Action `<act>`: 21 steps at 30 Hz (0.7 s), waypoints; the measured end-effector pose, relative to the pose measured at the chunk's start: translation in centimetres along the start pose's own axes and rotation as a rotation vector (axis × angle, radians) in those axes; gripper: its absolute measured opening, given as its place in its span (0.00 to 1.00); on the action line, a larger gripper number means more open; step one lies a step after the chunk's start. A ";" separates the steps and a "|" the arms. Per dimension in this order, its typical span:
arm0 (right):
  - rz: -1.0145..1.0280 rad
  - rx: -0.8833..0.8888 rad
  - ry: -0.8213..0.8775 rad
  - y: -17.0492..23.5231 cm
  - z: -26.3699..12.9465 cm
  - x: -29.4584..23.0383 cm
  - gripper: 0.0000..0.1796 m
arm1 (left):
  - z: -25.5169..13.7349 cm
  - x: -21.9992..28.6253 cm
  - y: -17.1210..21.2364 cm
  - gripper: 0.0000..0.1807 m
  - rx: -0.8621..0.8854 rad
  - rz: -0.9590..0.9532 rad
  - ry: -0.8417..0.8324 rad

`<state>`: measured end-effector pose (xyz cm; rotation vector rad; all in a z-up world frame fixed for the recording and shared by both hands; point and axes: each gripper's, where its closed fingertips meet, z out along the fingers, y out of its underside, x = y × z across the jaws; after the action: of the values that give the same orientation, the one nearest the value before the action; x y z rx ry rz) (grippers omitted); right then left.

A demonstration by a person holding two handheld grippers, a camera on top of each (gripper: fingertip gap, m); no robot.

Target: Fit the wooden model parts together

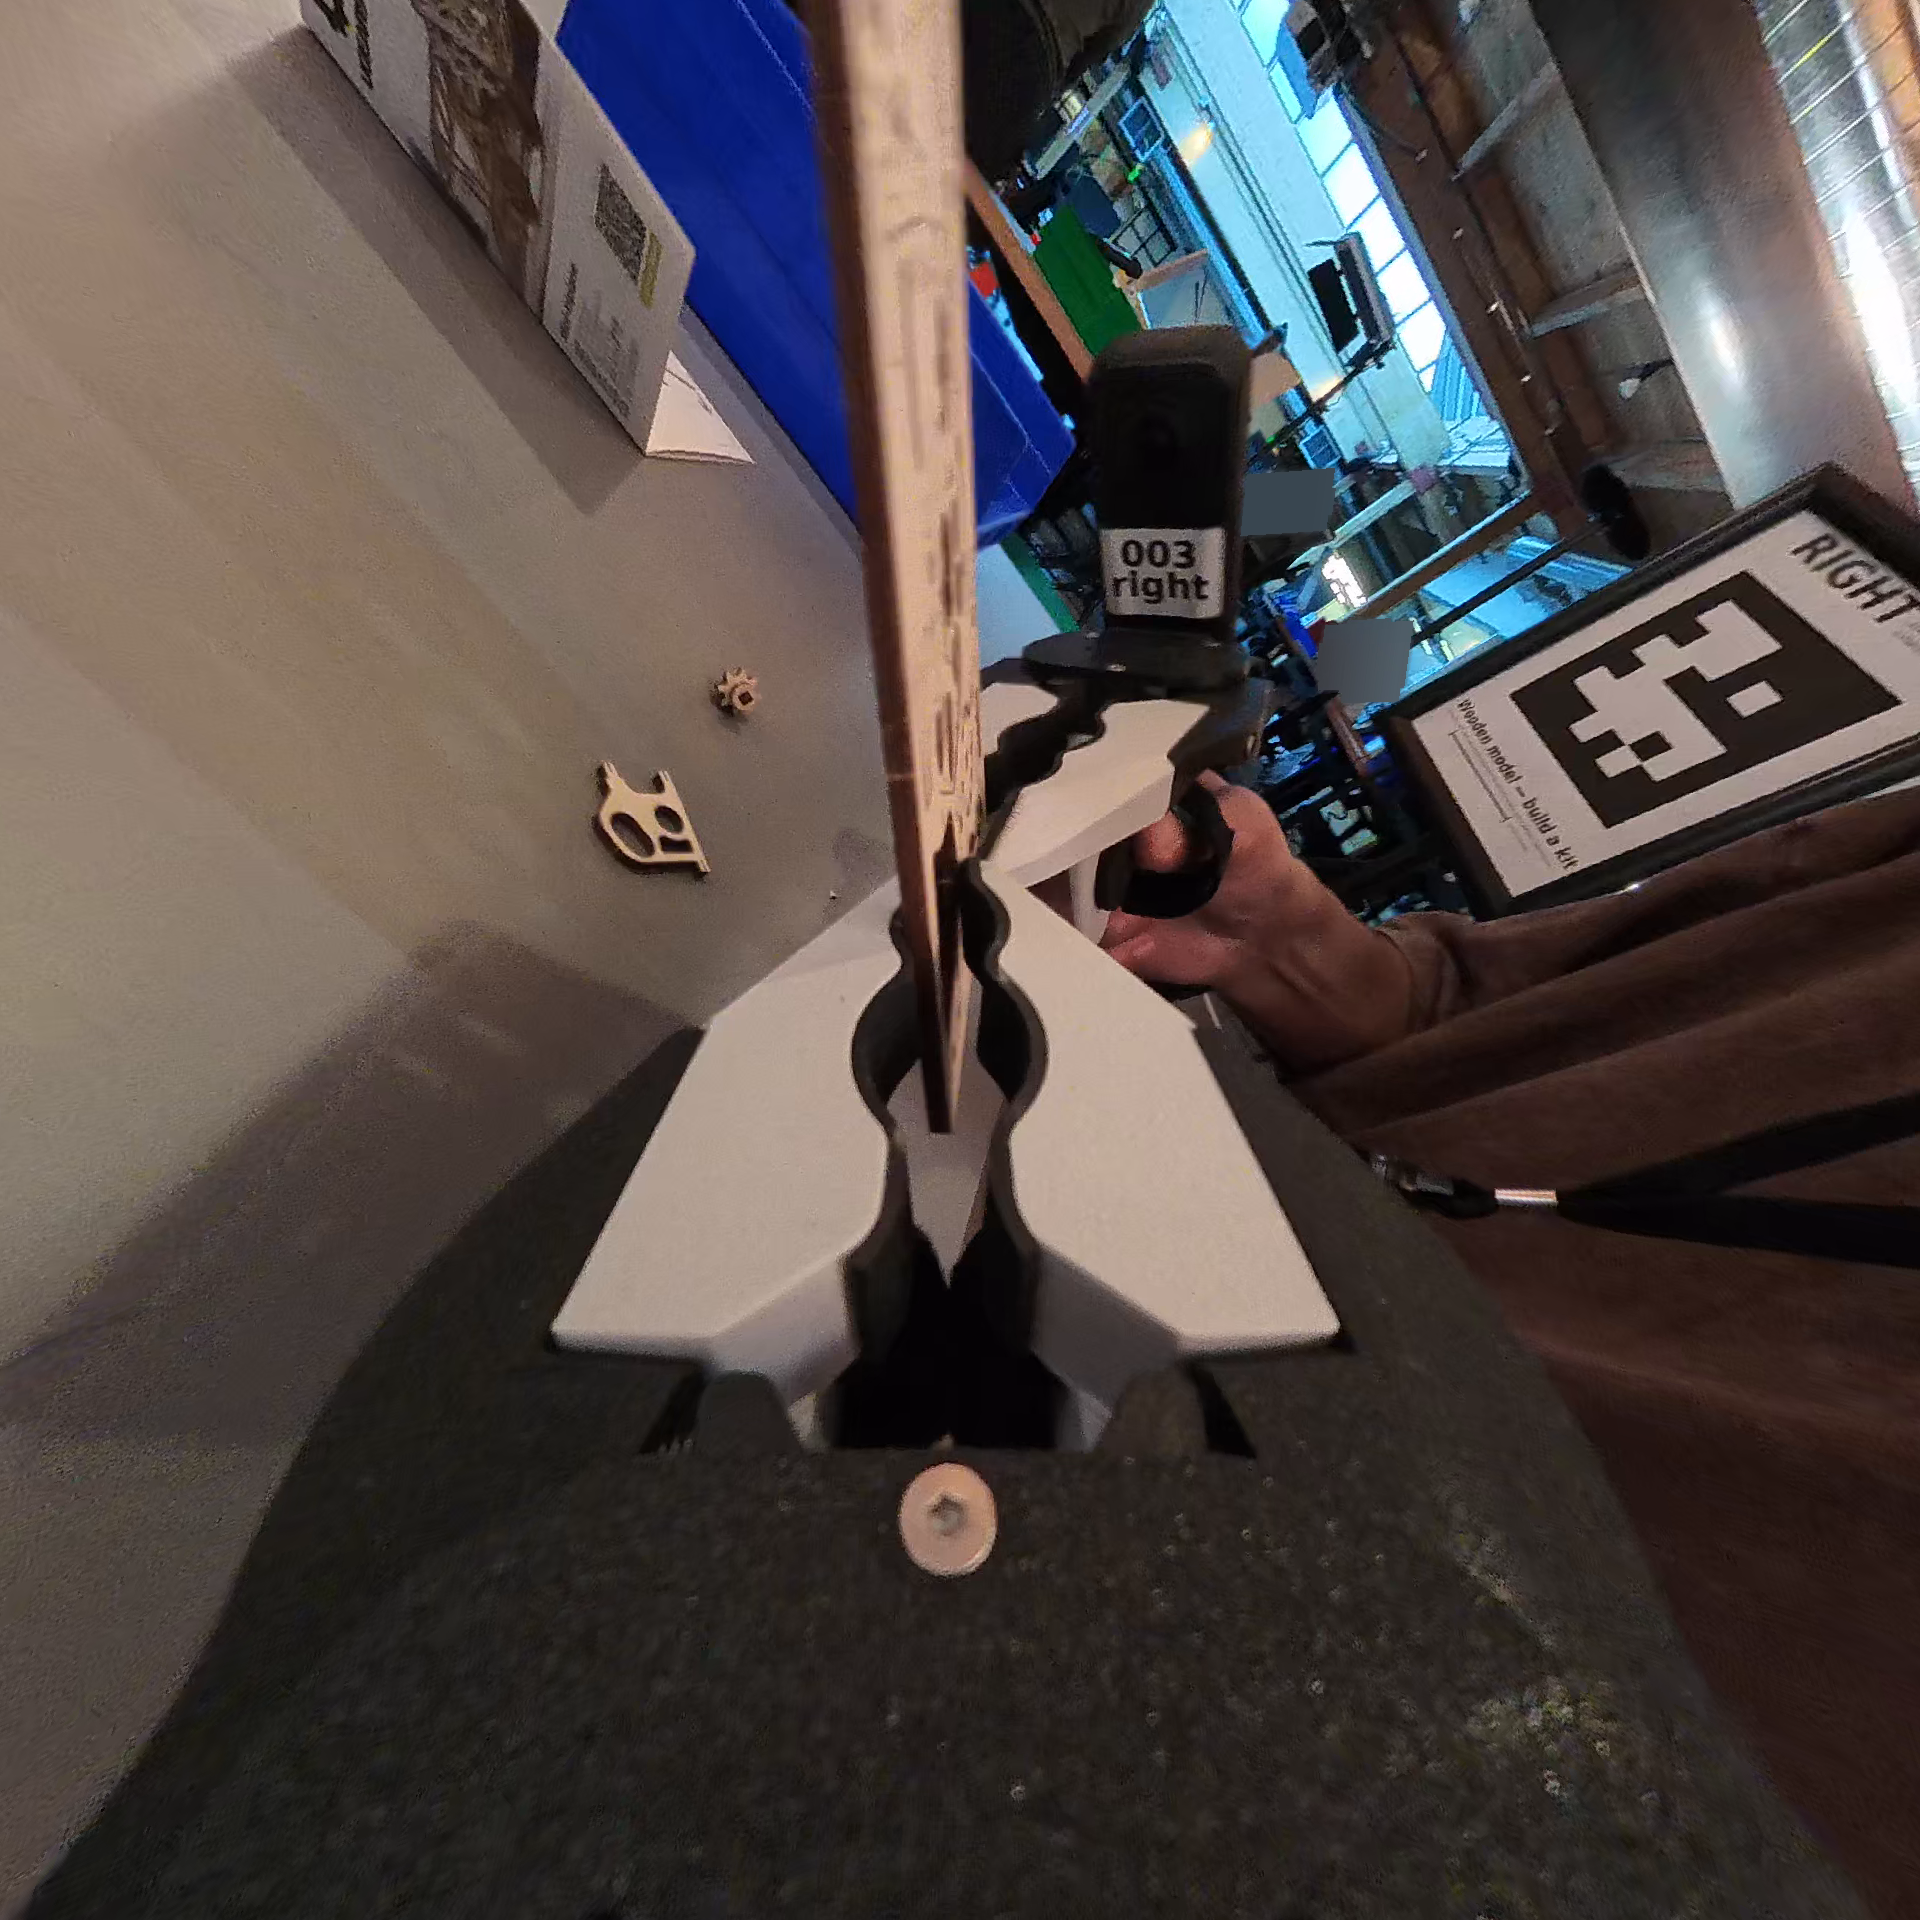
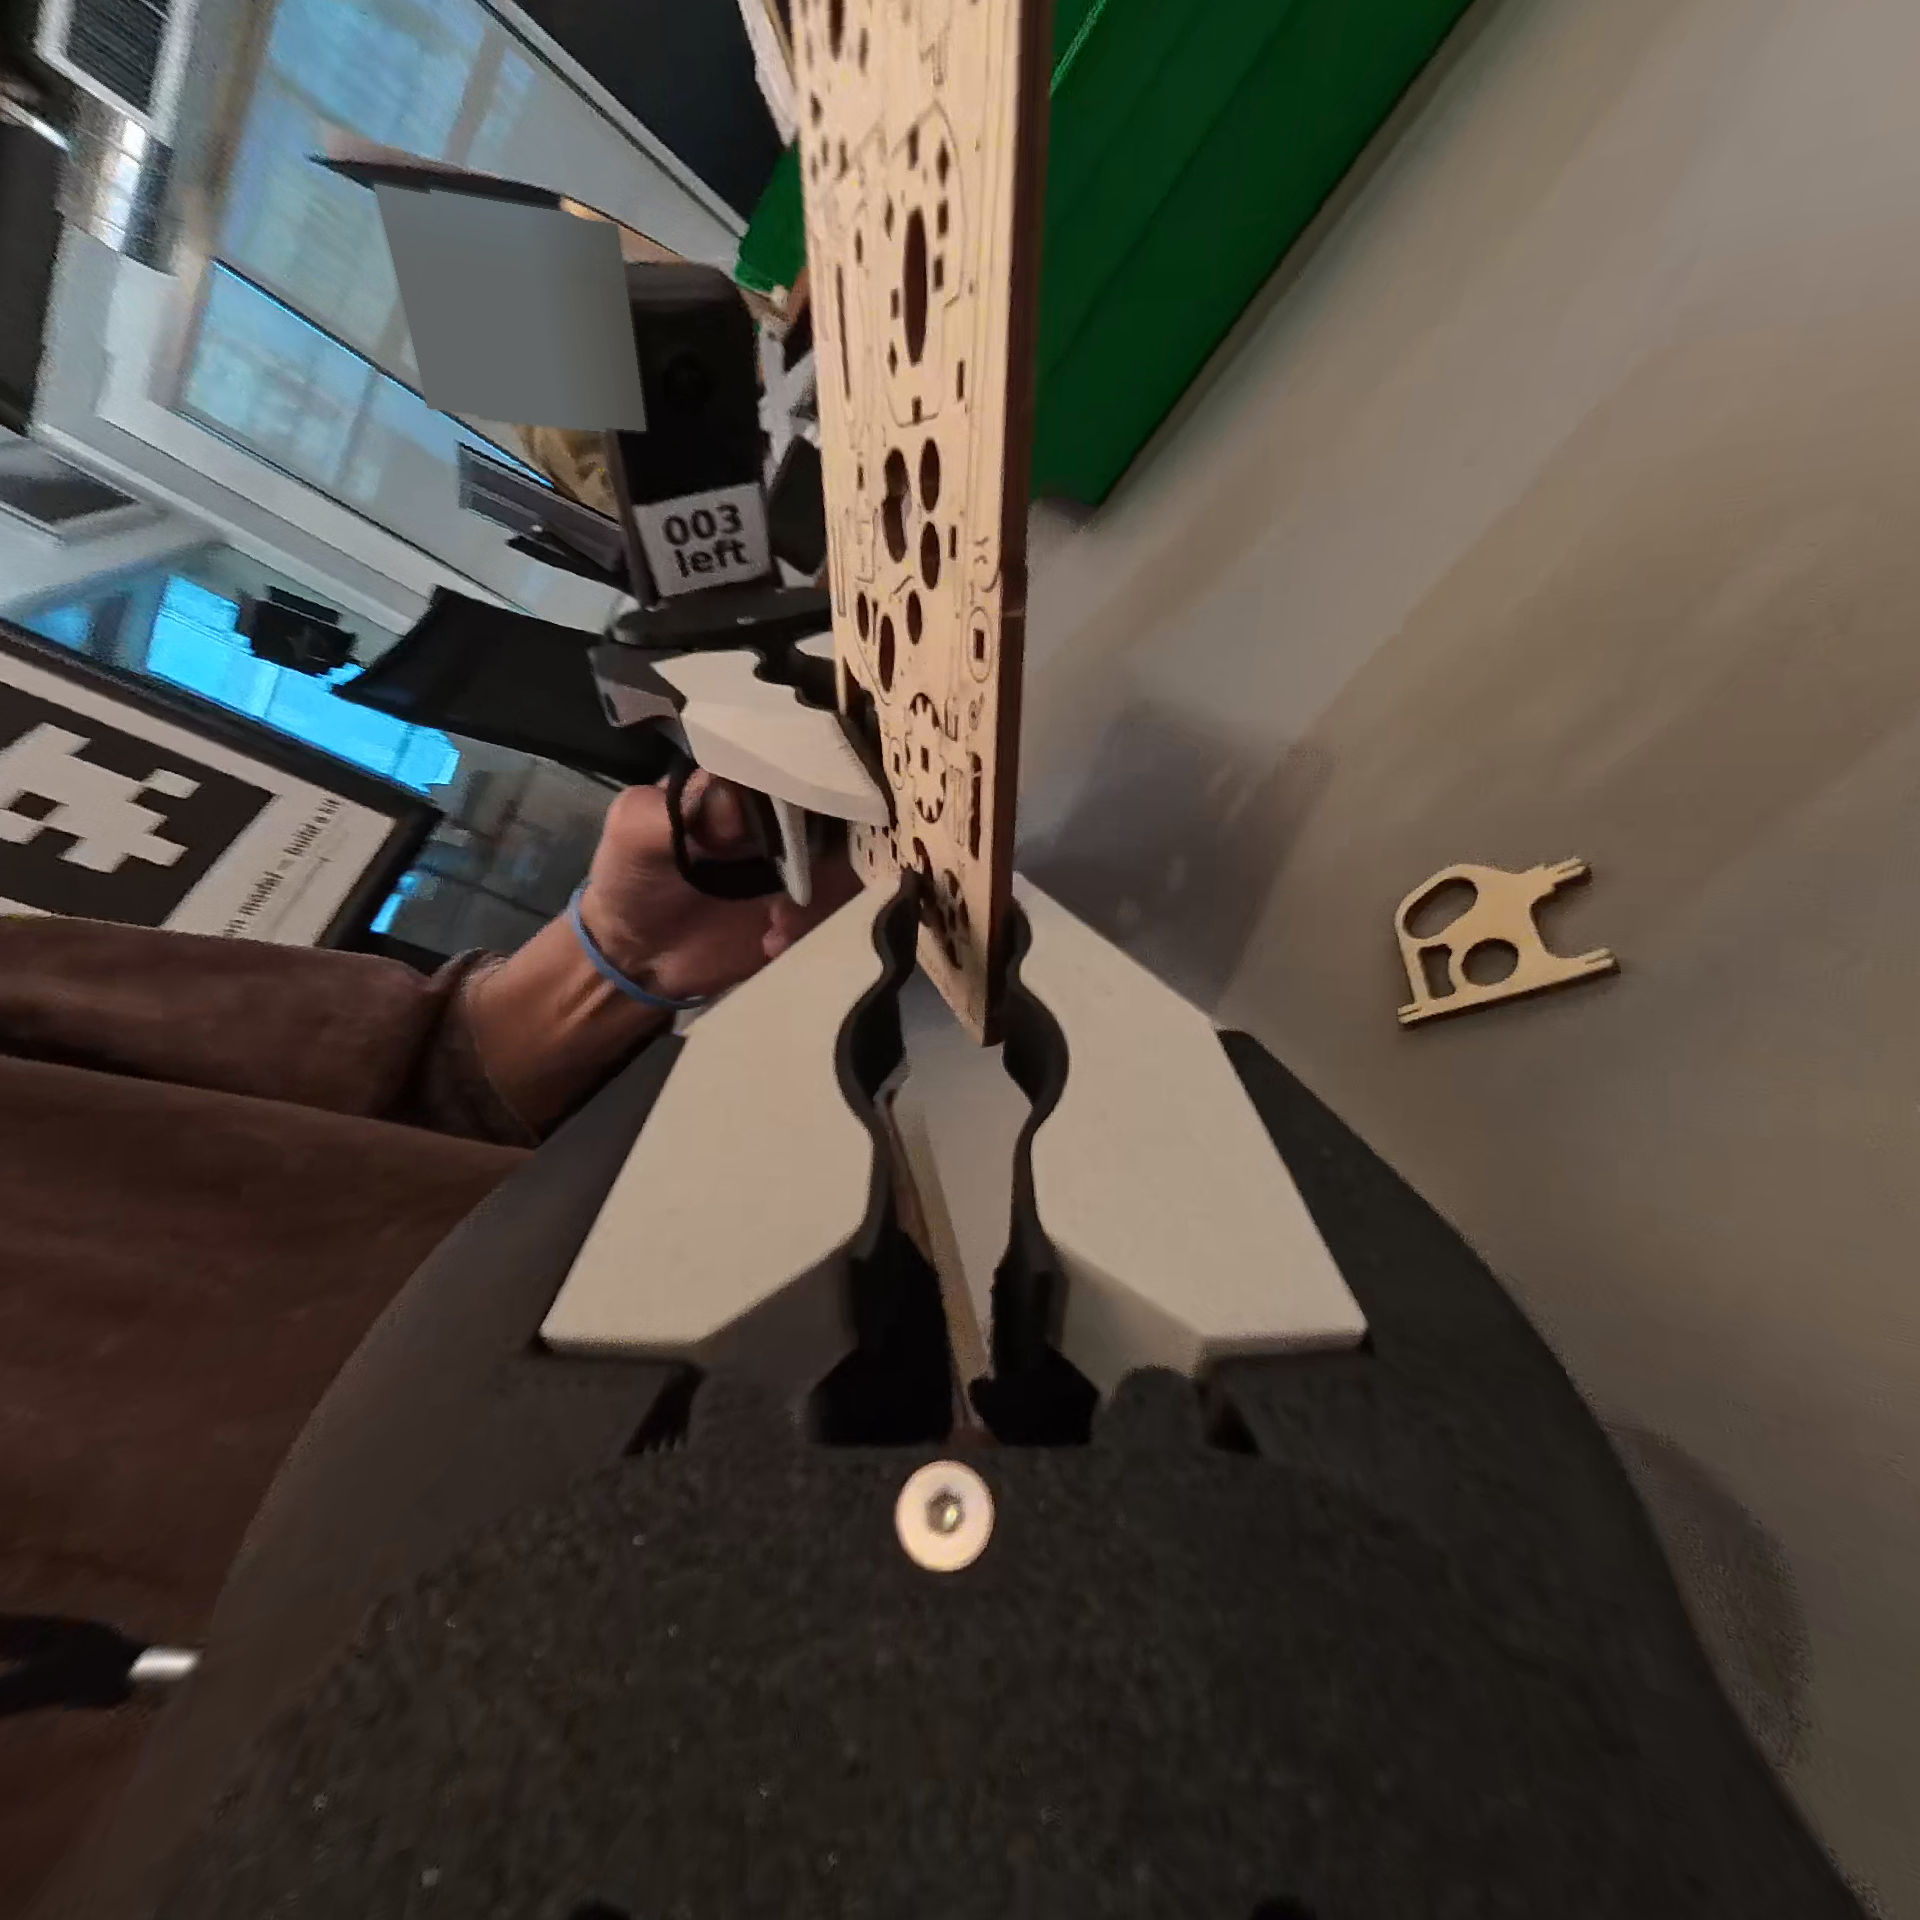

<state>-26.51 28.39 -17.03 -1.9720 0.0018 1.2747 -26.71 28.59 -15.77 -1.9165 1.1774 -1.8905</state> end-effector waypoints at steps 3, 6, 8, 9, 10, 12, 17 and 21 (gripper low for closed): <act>0.033 0.002 -0.034 -0.1 -0.2 0.1 0.07 | 0.4 -0.3 0.1 0.01 0.005 -0.044 0.027; 0.071 0.016 -0.053 -0.3 -0.3 0.2 0.05 | 0.5 -0.3 0.0 0.01 0.013 -0.052 0.031; 0.079 0.009 -0.051 -0.2 -0.3 0.3 0.05 | 0.5 -0.3 0.0 0.00 0.008 -0.037 0.016; 0.079 0.016 -0.046 -0.2 -0.3 0.4 0.05 | 0.6 -0.3 0.1 0.00 0.010 -0.035 0.009; 0.094 0.024 -0.056 -0.3 -0.4 0.3 0.05 | 0.6 -0.3 0.0 0.01 0.022 -0.035 0.005; 0.138 0.019 -0.074 -0.1 -0.3 0.6 0.04 | 0.6 -0.4 0.1 0.01 0.018 -0.023 -0.011; 0.227 0.032 -0.160 0.0 -0.4 0.2 0.02 | 0.7 -0.5 0.5 0.01 0.006 -0.028 0.001; 0.135 0.025 -0.128 -0.3 -0.4 0.0 0.04 | 0.5 -0.2 0.1 0.01 0.014 -0.056 0.040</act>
<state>-26.14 28.35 -16.79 -1.8920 0.0891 1.4790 -26.22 28.48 -16.11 -1.9326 1.1303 -1.9685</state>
